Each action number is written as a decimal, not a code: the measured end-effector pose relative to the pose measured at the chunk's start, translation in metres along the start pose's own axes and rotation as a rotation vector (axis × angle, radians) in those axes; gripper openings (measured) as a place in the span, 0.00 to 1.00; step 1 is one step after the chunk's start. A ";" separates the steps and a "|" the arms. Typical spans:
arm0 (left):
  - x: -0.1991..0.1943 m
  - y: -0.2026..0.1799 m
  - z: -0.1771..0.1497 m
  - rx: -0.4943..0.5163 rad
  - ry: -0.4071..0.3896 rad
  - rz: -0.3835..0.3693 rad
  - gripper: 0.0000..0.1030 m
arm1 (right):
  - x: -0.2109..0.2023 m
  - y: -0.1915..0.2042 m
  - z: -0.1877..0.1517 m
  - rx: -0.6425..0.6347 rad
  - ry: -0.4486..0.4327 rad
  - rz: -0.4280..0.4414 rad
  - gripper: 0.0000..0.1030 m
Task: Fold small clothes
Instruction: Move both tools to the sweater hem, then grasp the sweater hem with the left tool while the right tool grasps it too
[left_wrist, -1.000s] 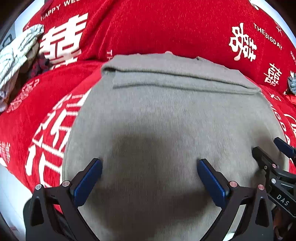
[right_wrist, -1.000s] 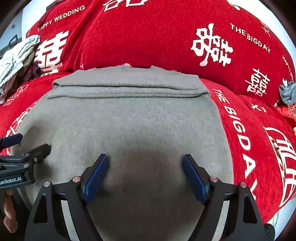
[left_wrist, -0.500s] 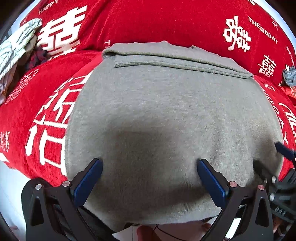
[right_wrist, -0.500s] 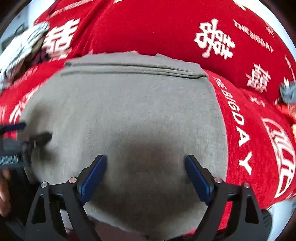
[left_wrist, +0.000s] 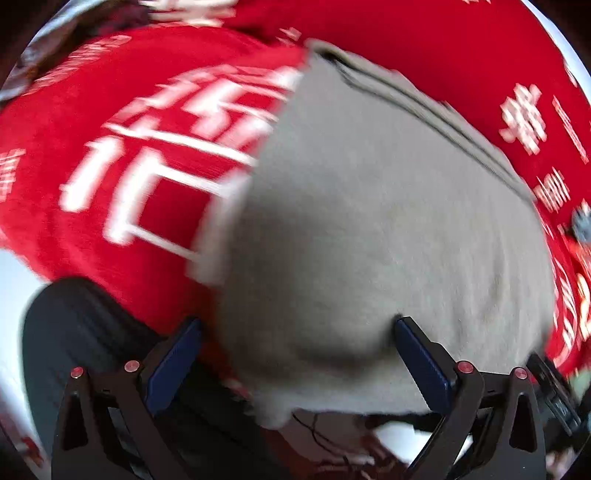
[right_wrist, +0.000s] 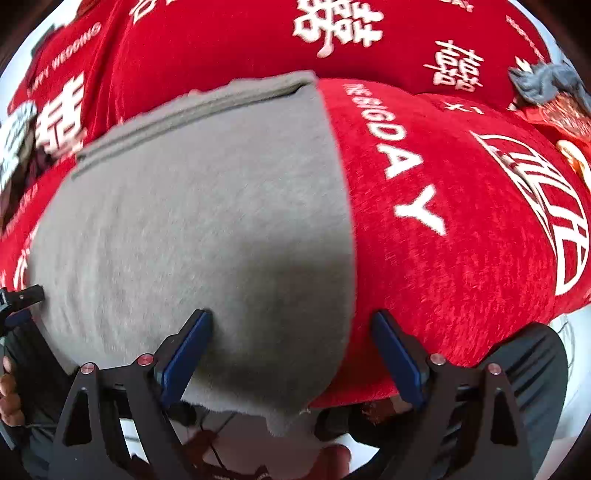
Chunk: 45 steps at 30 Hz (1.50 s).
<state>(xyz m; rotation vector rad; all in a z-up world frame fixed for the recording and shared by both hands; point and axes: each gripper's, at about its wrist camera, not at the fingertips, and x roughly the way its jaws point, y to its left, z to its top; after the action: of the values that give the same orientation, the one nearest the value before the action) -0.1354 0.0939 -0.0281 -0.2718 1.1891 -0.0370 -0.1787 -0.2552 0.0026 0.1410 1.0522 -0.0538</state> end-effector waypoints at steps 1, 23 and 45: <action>0.000 -0.006 -0.002 0.020 -0.004 0.012 1.00 | 0.001 0.005 -0.001 -0.020 0.003 -0.002 0.89; -0.069 -0.082 0.082 0.233 -0.237 -0.016 0.15 | -0.069 0.002 0.083 -0.029 -0.217 0.299 0.03; -0.023 -0.043 0.053 0.118 -0.089 -0.172 0.90 | 0.010 -0.019 0.068 -0.002 -0.069 0.470 0.75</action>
<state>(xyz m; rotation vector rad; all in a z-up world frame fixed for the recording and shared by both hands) -0.0902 0.0664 0.0213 -0.2689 1.0691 -0.2420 -0.1176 -0.2834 0.0253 0.3787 0.9285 0.3646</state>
